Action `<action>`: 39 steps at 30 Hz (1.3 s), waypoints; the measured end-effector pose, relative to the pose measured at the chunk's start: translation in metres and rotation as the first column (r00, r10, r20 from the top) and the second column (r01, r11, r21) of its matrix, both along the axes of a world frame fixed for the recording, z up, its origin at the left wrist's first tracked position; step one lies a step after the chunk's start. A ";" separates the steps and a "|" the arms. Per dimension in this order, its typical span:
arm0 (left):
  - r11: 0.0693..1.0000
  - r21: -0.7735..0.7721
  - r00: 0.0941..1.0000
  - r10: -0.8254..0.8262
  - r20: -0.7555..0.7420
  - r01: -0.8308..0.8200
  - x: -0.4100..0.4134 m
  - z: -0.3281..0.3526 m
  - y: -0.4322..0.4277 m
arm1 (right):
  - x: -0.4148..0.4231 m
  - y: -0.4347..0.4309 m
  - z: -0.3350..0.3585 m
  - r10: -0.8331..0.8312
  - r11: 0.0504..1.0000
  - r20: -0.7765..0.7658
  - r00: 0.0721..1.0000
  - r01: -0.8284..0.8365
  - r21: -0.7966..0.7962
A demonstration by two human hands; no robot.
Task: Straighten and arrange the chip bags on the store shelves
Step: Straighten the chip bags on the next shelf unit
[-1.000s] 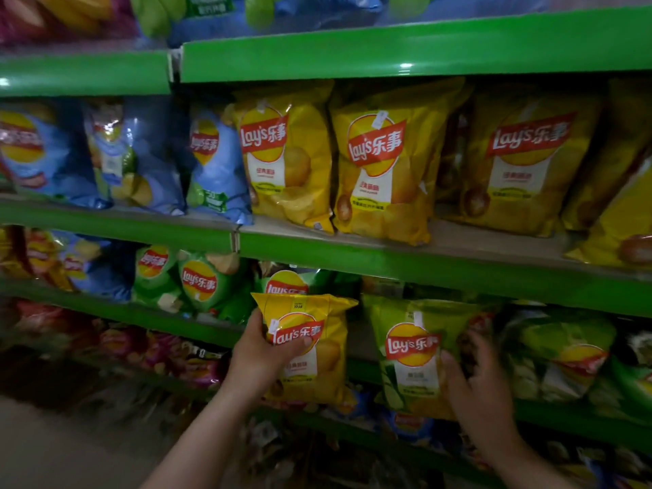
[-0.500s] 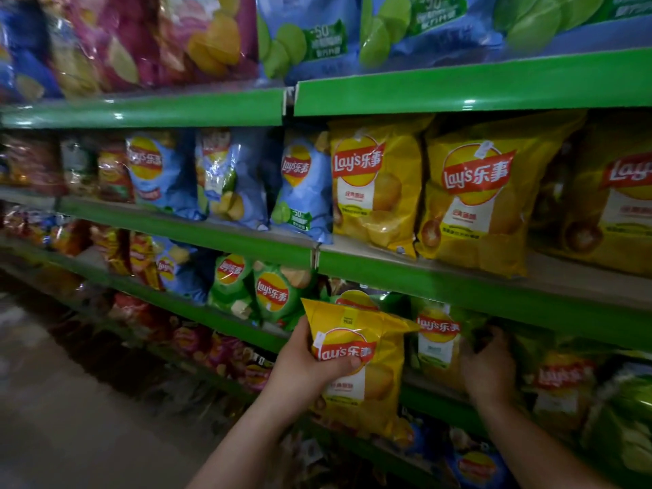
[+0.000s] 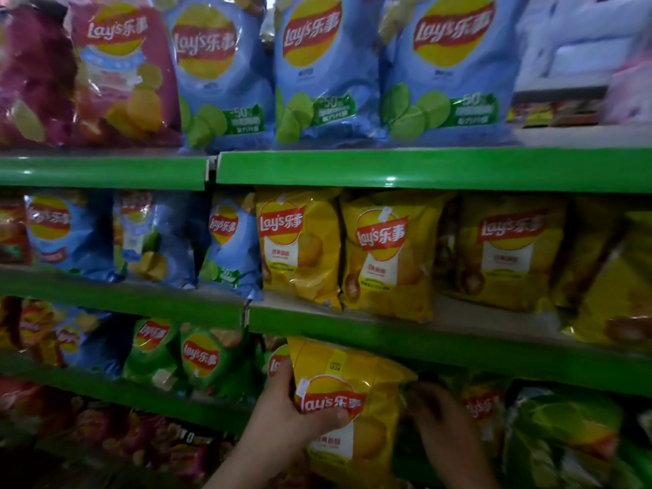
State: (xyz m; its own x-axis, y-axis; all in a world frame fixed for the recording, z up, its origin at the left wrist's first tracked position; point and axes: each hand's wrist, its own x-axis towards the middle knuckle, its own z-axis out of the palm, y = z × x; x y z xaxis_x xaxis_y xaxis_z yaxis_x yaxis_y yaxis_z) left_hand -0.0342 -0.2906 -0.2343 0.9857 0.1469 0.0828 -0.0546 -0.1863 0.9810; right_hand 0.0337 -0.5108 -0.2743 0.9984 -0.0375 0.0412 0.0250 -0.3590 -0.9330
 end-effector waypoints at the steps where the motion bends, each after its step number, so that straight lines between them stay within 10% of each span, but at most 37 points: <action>1: 0.999 -0.014 1.000 -0.029 0.006 0.029 0.002 0.002 -0.007 | -0.011 -0.004 0.011 0.004 0.995 -0.015 1.000 -0.003 0.104; 11: 0.980 0.195 0.983 -0.081 0.167 0.047 0.021 0.049 -0.076 | -0.050 -0.046 0.090 0.033 0.999 0.160 0.987 -0.037 0.020; 17: 0.939 0.318 0.954 -0.209 0.216 0.134 0.029 0.073 -0.088 | -0.033 -0.079 0.128 -0.126 0.956 0.246 0.961 0.051 0.290; 39: 0.850 0.486 0.901 -0.031 0.433 -0.205 0.066 0.064 0.003 | 0.052 -0.082 0.154 -0.278 0.895 0.271 0.922 0.145 0.423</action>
State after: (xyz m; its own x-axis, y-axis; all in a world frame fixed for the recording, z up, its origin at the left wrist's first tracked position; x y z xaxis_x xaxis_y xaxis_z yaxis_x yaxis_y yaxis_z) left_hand 0.0321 -0.2872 -0.1700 0.8262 0.0511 0.5610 -0.3865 -0.6731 0.6305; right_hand 0.0855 -0.5932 -0.1201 0.9000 -0.3251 0.2905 0.3067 -0.0014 -0.9518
